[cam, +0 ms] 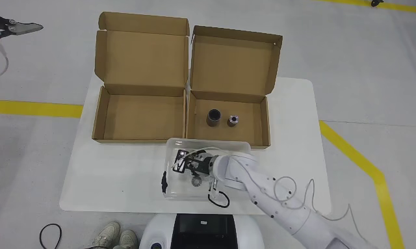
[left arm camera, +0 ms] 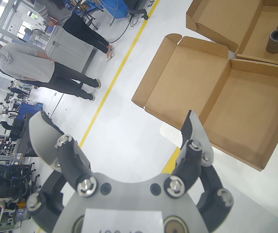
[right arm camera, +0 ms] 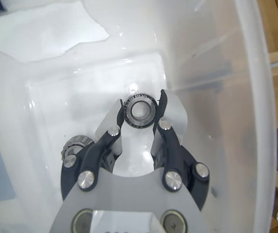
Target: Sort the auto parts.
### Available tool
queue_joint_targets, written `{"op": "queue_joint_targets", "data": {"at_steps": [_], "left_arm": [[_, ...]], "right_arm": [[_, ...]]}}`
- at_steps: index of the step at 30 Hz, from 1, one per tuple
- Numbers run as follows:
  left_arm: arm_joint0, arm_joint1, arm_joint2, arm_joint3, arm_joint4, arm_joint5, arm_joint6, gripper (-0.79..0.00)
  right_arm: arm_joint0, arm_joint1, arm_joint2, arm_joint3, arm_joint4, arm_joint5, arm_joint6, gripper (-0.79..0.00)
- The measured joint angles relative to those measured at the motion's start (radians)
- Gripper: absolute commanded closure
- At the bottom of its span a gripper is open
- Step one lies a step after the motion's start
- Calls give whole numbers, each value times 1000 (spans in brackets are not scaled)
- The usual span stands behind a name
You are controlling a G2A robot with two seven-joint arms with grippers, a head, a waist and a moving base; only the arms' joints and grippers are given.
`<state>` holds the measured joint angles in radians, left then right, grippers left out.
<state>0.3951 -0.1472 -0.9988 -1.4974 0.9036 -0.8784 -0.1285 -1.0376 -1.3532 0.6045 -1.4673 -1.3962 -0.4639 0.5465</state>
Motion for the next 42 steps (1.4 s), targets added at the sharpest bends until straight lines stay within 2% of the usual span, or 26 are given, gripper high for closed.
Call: {"op": "queue_joint_targets", "data": {"at_steps": [2, 8, 20, 25, 32, 42], "left_arm": [[0, 0, 0, 0, 0, 0, 0, -785], [0, 0, 0, 0, 0, 0, 0, -785], [0, 0, 0, 0, 0, 0, 0, -785], [0, 0, 0, 0, 0, 0, 0, -785], [0, 0, 0, 0, 0, 0, 0, -785], [0, 0, 0, 0, 0, 0, 0, -785]], "right_arm": [[-13, 6, 13, -20, -1, -9, -15, 0], [-64, 31, 72, -72, 10, -69, -113, 0], [-121, 72, 189, -158, 44, -243, -423, 0], [-110, 77, 212, -224, 36, -265, -477, 0], [-92, 84, 276, -318, 107, -290, -534, 0], [-66, 79, 315, -441, 164, -220, -576, 0]]}}
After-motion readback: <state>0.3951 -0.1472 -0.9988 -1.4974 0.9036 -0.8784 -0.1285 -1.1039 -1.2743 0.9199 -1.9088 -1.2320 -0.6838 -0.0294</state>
